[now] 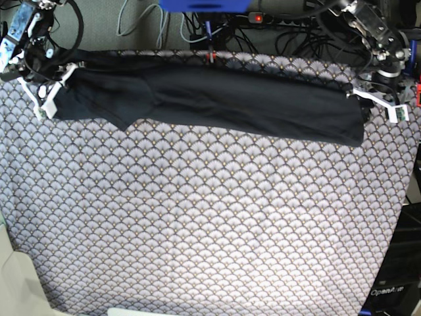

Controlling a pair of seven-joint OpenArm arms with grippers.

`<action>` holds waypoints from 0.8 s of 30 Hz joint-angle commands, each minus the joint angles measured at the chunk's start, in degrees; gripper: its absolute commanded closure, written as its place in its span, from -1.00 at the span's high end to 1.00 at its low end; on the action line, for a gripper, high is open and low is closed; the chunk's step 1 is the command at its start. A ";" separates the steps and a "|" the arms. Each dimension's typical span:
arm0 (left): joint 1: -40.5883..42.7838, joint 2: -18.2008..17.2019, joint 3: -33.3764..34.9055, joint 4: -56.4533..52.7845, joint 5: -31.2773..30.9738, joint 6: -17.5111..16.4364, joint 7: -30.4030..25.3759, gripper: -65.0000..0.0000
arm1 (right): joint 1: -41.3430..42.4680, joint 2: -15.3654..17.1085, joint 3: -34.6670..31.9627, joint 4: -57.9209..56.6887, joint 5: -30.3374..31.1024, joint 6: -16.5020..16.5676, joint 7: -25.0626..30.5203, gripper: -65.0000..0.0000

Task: Fold the T-shirt properly
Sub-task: 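Pull the sleeve end toward the robot with the right gripper, left holding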

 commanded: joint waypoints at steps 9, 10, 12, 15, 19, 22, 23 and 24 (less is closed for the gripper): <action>-0.41 -0.37 0.01 1.10 -1.08 0.12 -1.35 0.07 | -2.05 1.85 2.28 8.83 -5.98 -0.47 -3.06 -0.74; -0.41 -0.37 0.01 1.10 -1.08 0.12 -1.35 0.07 | -2.40 1.85 2.28 10.59 -5.98 -0.47 -3.23 -0.65; -0.59 -0.28 0.01 1.10 -1.08 0.12 -1.35 0.07 | -3.01 1.85 2.37 13.58 -5.89 -0.47 -3.06 -0.56; -0.59 -0.19 0.01 1.36 -1.17 0.12 -1.35 0.07 | -3.54 1.58 2.28 16.31 -5.72 -0.47 -3.41 -0.54; -0.59 -0.19 -0.08 1.36 -1.17 0.12 -1.35 0.08 | -3.45 1.76 1.76 16.40 -5.72 -0.47 -3.41 -0.53; -1.29 -0.19 -0.16 1.45 -2.49 0.12 -1.35 0.08 | -3.45 1.85 1.76 16.48 -5.72 -0.47 -3.32 -0.51; -1.20 -0.19 -0.08 1.54 -3.72 0.12 -1.17 0.08 | -3.45 1.85 1.76 16.48 -5.72 -0.47 -3.06 -0.47; -1.12 -0.28 0.01 1.54 -4.95 0.12 -1.00 0.08 | -3.54 1.85 1.76 16.48 -5.72 -0.47 -2.88 -0.42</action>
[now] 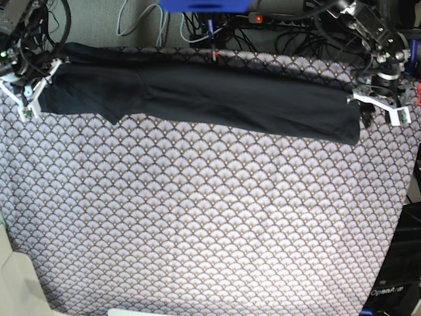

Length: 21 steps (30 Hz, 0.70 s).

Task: Fold the T-shirt properly
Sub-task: 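Pull the sleeve end toward the robot with the right gripper, left holding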

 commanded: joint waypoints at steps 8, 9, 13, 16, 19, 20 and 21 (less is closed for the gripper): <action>-0.31 -0.63 2.93 3.43 -3.81 0.10 -0.80 0.27 | 0.18 0.93 0.40 1.01 0.18 -0.23 0.53 -0.30; -0.13 -0.45 3.64 3.43 -3.81 0.10 -0.80 0.27 | 0.18 0.93 0.32 1.01 0.18 -0.23 0.53 -0.30; 0.05 1.92 4.52 3.34 -3.28 0.10 -0.80 0.27 | 0.18 0.93 0.32 1.01 0.18 -0.23 0.53 -0.30; 0.05 2.36 4.60 2.90 -3.28 0.10 -0.80 0.27 | 0.18 0.93 0.32 1.01 0.18 -0.23 0.53 -0.30; 0.13 2.45 4.34 2.47 -3.20 0.10 -0.45 0.27 | 0.18 0.93 0.32 1.01 0.18 -0.23 0.53 -0.30; 0.22 2.27 4.34 1.94 -3.20 0.10 0.52 0.27 | 0.18 0.93 0.32 1.01 0.18 -0.23 0.53 -0.30; 0.22 1.92 4.25 1.50 -3.20 0.10 1.57 0.27 | 0.18 0.93 0.32 1.01 0.18 -0.23 0.53 -0.30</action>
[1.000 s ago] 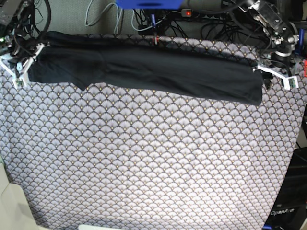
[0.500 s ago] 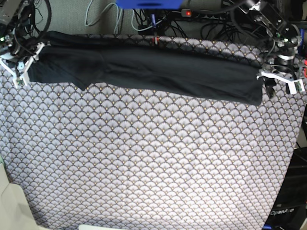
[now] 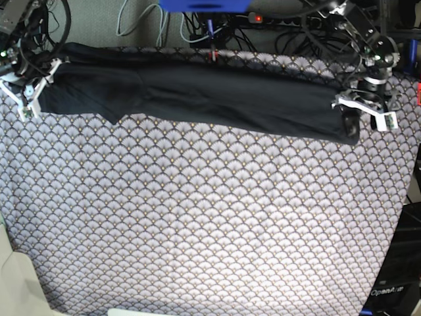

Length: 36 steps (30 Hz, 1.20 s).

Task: Fold the T-shirt properly
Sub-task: 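Pull the sleeve end toward the robot with the right gripper, left holding, then lift the hem end with the left gripper and carry it toward the right gripper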

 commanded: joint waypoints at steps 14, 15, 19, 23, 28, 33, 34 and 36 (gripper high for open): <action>-0.55 -0.66 0.26 -4.96 1.03 0.10 0.95 0.27 | 0.26 0.77 0.21 0.99 0.18 -0.23 0.18 -0.30; -0.63 -0.57 0.26 -5.66 1.91 0.10 0.95 0.27 | 0.26 0.77 0.21 0.99 0.18 -0.23 0.18 -0.30; -0.46 -0.31 0.26 -7.25 2.62 0.10 0.51 0.26 | 0.26 0.77 0.21 0.99 0.18 -0.23 0.09 -0.30; -0.37 -0.22 0.26 -6.81 2.53 0.10 0.51 -0.04 | 0.26 0.60 0.21 0.99 0.18 -0.23 0.09 -0.30; -0.46 -0.31 0.26 -6.37 2.70 0.10 0.87 -0.76 | 0.26 0.60 0.21 0.99 0.18 -0.23 0.09 -0.30; -0.37 -0.13 1.05 -3.82 2.88 0.10 0.95 -0.95 | 0.26 0.60 0.21 0.99 0.18 -0.23 0.09 -0.30; -0.19 -0.04 1.57 -2.94 2.88 0.10 0.95 -0.96 | 0.26 0.60 0.21 0.99 0.18 -0.23 0.09 -0.30; 0.51 0.92 2.10 -0.74 2.53 0.10 0.95 -0.96 | 0.26 0.60 0.21 0.90 0.18 -0.23 0.09 -0.30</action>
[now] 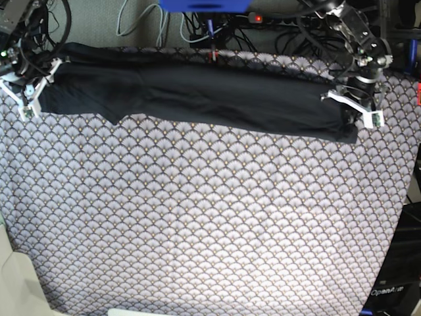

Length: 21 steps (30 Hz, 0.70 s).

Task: Fold the T-shirt properly
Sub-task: 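Lift the hem end with the left gripper and carry it toward the right gripper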

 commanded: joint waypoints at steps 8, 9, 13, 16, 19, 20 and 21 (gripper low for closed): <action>4.09 2.02 9.19 17.27 -0.38 0.07 -0.79 -0.96 | 0.26 0.69 0.21 0.90 0.18 -0.23 0.33 -0.30; 5.24 2.02 11.39 18.85 -0.38 0.07 -0.79 -0.96 | 0.26 0.69 0.21 0.90 0.18 -0.23 0.33 -0.30; 10.34 2.02 21.50 23.95 -0.20 0.07 -0.79 -0.96 | 0.26 0.69 0.21 0.90 0.18 -0.23 0.42 -0.30; 12.80 2.02 28.00 25.27 4.46 0.07 -0.88 -0.96 | 1.14 0.69 0.21 0.90 0.18 -0.23 0.24 -0.30; 14.03 2.02 32.93 25.36 8.85 0.07 -1.32 -0.96 | 1.23 0.69 0.21 0.90 0.18 -0.23 0.24 -0.30; 14.29 2.02 34.07 25.36 9.21 0.07 -1.32 -0.96 | 1.23 0.69 0.21 0.90 0.18 -0.23 0.24 -0.30; 14.38 2.02 35.21 25.45 9.38 0.07 -0.97 -0.96 | 1.23 0.69 0.21 0.90 0.18 -0.23 0.24 -0.30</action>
